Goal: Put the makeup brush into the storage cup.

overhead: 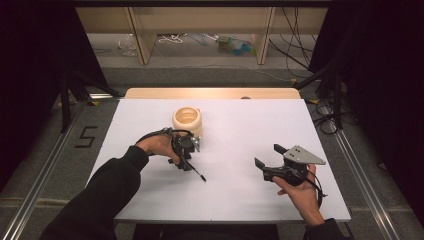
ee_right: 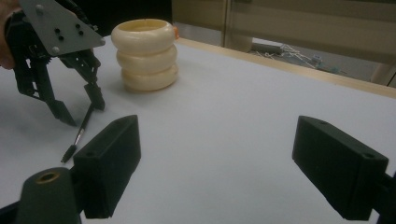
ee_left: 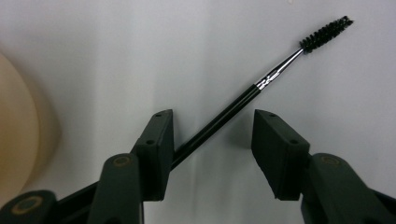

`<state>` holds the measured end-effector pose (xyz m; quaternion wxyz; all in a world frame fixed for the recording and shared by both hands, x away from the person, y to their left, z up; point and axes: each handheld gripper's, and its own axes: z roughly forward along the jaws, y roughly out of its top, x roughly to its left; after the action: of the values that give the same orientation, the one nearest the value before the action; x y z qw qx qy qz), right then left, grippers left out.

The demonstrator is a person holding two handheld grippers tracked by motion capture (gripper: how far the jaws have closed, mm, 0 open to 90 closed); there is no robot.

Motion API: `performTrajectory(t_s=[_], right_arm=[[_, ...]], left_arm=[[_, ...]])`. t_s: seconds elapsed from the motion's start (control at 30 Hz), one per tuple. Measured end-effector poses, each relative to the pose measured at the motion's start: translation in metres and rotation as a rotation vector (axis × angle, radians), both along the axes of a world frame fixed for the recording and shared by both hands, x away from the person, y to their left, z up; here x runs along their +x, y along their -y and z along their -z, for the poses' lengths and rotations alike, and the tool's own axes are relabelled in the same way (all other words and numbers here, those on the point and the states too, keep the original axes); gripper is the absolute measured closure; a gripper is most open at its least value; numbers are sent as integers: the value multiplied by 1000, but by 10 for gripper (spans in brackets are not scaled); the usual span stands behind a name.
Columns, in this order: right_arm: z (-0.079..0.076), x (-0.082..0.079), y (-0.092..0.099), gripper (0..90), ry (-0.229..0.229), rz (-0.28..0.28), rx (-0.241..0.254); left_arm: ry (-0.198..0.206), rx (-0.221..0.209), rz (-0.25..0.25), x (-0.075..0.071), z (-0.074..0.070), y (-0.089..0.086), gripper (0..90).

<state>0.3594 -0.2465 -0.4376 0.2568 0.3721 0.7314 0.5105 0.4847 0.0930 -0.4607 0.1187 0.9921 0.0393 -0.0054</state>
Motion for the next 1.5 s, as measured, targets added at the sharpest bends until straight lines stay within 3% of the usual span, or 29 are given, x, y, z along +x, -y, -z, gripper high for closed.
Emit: performTrajectory(t_s=[0.2,0.83,1.5], right_arm=[[0,0,0,166,-2,-1,0],[0,-1,0,167,-7,0,6],[0,0,0,169,-3,-1,2]], left_arm=[[6,34,5,1,-1,4,545],[9,71,-11,0,-3,4,732],[8,102,-39,-2,-3,8,833]])
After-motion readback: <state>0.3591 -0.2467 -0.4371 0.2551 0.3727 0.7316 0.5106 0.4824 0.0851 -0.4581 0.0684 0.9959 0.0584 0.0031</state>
